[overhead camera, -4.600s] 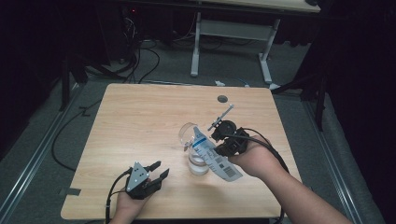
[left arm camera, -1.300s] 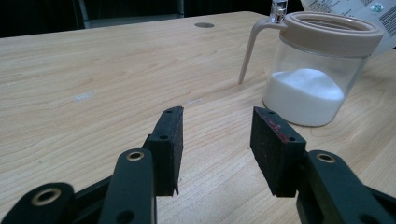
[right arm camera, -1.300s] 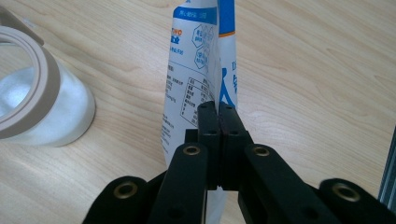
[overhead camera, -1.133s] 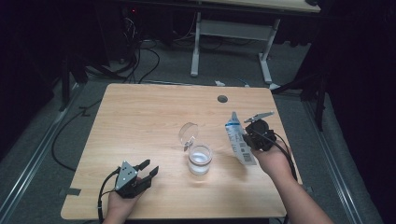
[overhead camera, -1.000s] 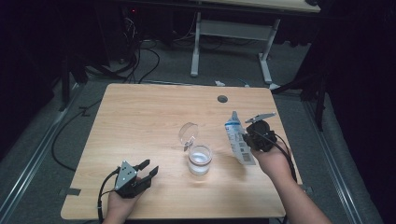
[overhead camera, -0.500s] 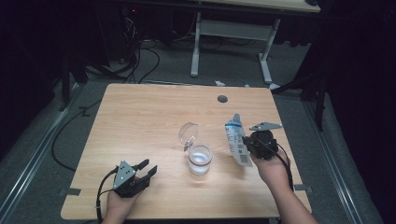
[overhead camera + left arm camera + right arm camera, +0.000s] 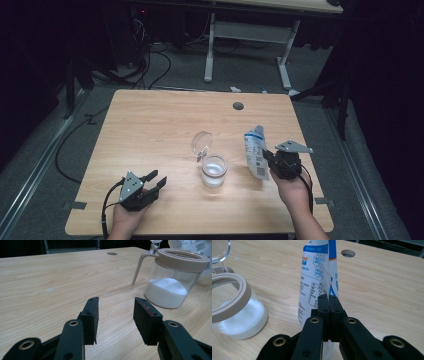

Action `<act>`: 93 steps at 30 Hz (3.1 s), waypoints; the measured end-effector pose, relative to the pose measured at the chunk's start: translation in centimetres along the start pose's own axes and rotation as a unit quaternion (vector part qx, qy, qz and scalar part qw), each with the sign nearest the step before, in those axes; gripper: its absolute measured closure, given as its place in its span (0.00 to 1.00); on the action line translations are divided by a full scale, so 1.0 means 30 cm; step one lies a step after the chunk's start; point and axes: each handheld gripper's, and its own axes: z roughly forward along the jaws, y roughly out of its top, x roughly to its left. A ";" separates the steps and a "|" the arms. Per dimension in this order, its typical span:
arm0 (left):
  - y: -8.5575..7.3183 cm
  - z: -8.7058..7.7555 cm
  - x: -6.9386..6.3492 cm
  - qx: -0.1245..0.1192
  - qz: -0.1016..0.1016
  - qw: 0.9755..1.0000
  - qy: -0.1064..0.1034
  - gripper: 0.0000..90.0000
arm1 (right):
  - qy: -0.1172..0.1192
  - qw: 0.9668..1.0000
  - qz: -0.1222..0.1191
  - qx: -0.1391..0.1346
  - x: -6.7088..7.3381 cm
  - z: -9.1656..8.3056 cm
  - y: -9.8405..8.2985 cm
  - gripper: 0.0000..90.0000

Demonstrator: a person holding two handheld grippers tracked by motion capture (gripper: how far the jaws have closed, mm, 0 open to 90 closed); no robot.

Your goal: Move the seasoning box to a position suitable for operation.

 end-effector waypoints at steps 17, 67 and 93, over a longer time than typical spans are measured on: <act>0.000 -0.012 0.024 0.010 0.003 1.000 0.002 0.61 | 0.013 0.996 0.027 -0.087 -0.028 0.003 -0.094 1.00; -0.003 -0.059 0.047 0.011 0.015 1.000 0.011 0.60 | -0.009 0.986 0.029 -0.164 -0.066 0.014 -0.227 0.99; -0.001 -0.047 0.050 0.022 -0.003 1.000 0.002 0.59 | -0.013 0.990 0.030 -0.140 -0.057 0.014 -0.240 0.72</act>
